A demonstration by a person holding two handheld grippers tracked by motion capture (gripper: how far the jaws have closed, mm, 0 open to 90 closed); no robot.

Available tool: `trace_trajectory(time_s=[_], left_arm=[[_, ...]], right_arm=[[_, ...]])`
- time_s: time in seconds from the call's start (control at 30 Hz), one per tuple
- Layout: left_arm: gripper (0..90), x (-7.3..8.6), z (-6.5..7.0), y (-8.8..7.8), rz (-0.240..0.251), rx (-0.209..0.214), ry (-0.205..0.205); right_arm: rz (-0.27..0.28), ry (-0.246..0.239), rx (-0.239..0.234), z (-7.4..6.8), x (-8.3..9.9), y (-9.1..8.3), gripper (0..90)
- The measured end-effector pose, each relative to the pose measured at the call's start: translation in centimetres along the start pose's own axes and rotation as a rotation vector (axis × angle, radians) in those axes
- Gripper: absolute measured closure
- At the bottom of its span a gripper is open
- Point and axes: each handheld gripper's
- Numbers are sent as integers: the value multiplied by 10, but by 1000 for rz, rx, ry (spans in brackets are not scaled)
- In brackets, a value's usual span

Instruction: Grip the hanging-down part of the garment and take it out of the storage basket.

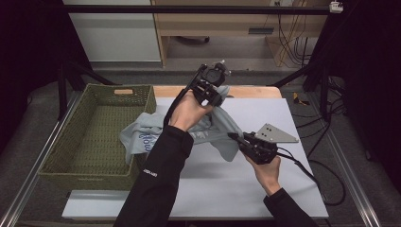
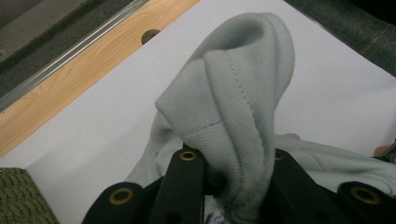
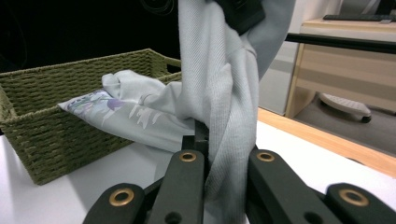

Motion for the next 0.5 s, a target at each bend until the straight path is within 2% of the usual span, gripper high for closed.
trace_trajectory(time_s=[0.07, 0.5], left_arm=[[830, -1, 3, 0, 0, 2, 5], [829, -3, 10, -3, 6, 12, 16]], right_arm=[[5, -3, 10, 3, -3, -7, 873], [41, 6, 70, 16, -12, -19, 872]])
Point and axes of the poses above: each handheld gripper's, and its own axes: y roughly forward along the jaws, x roughly out of its underside, z roughly to its right, and after that the axes turned 3 degrees about z, right-handed
